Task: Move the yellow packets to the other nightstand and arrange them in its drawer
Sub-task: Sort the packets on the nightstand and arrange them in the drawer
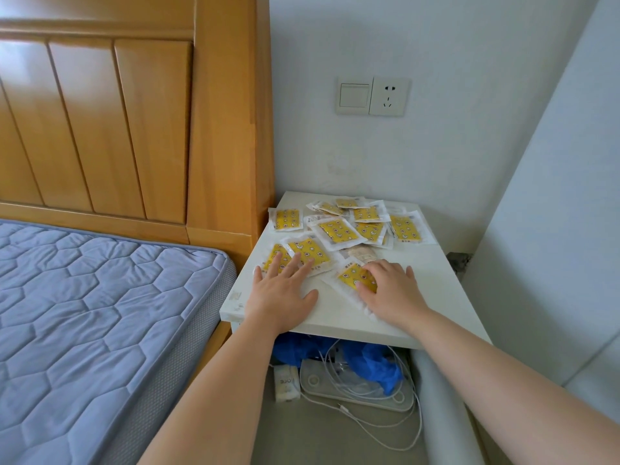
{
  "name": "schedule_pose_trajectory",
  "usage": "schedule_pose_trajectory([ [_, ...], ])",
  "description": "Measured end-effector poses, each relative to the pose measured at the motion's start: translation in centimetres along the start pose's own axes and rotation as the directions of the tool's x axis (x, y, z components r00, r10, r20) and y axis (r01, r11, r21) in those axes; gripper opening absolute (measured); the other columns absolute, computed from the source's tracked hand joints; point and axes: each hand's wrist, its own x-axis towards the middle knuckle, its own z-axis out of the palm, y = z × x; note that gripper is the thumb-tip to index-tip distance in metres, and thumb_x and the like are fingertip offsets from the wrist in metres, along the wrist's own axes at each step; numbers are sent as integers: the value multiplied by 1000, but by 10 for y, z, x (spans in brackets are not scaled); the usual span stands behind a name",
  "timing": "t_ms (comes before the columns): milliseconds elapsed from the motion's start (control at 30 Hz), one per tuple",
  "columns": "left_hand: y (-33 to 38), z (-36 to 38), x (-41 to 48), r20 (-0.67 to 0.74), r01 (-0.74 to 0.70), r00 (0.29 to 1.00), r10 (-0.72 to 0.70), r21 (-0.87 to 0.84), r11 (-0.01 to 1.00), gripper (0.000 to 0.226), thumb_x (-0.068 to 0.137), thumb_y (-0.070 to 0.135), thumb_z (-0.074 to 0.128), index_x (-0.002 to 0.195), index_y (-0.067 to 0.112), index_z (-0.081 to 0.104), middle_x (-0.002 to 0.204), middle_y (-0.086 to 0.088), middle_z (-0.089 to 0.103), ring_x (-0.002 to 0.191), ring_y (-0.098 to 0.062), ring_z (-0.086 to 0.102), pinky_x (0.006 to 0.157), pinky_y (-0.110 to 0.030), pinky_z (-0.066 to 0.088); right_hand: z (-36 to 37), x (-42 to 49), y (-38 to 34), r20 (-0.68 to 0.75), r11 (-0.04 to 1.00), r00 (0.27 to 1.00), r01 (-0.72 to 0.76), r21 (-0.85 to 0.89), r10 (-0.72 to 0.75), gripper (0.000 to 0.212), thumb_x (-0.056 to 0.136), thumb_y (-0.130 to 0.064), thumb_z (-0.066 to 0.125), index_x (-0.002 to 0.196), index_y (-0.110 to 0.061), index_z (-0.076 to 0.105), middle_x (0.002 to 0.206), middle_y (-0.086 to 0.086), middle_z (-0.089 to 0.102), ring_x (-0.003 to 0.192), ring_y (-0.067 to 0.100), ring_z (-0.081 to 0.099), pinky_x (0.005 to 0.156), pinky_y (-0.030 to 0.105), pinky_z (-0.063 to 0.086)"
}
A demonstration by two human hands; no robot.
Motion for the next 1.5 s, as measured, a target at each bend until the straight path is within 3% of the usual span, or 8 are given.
schedule_pose_trajectory([
  [300,1,-2,2,24,11,1000,-11,3,1000,58,96,54,24,151,40,13,161,13,2,148,-18,-7,119,-50,-1,-18,-10,26,-131,974,982,-110,200,137,17,91,-19,51,96,-14,66,114,2,54,109,20,49,95,33,41],
  [400,1,-2,1,22,11,1000,-11,-1,1000,58,96,54,24,151,40,14,161,13,3,148,-18,-6,119,-49,0,-26,9,26,-66,927,947,-290,239,313,30,93,-31,50,111,-9,59,124,9,51,114,27,48,94,39,44],
  [600,1,-1,3,10,20,1000,-20,-10,1000,57,96,54,26,151,40,16,160,14,5,148,-17,-4,120,-48,1,-34,35,27,115,846,840,-532,-20,531,88,75,-74,54,136,-11,42,144,11,34,135,32,28,105,41,31],
  [1033,1,-1,3,12,18,1000,-18,-5,1000,57,96,54,27,151,39,17,160,14,5,148,-16,-4,119,-47,1,-54,34,55,160,675,677,-734,70,719,66,77,-47,71,127,-10,51,124,9,53,116,28,48,85,31,40],
  [1133,2,-2,3,13,17,1000,-17,-2,1000,58,96,54,27,151,39,16,160,14,5,148,-17,-4,120,-48,2,-57,32,58,134,632,697,-701,329,704,42,86,-19,64,124,-3,52,104,11,58,92,27,58,60,25,43],
  [1233,2,-2,2,12,18,1000,-18,1,1000,58,96,54,27,151,39,17,161,13,5,148,-17,-4,120,-48,2,-64,15,44,-157,701,736,-525,481,659,31,89,-11,54,119,-4,48,113,14,60,96,33,57,68,30,42],
  [1367,2,-3,1,17,18,1000,-18,-1,1000,57,96,53,27,151,39,16,161,13,5,148,-17,-4,119,-47,2,-59,-17,13,-370,967,897,-191,171,243,25,85,1,45,107,-9,48,90,5,58,76,27,51,59,31,34],
  [1500,2,-3,0,12,18,1000,-18,-15,1000,57,96,53,28,151,40,18,160,13,6,148,-17,-3,120,-48,2,-48,-49,-13,-188,979,978,56,-194,-93,31,81,3,45,109,-11,48,100,2,55,93,23,53,63,31,38],
])
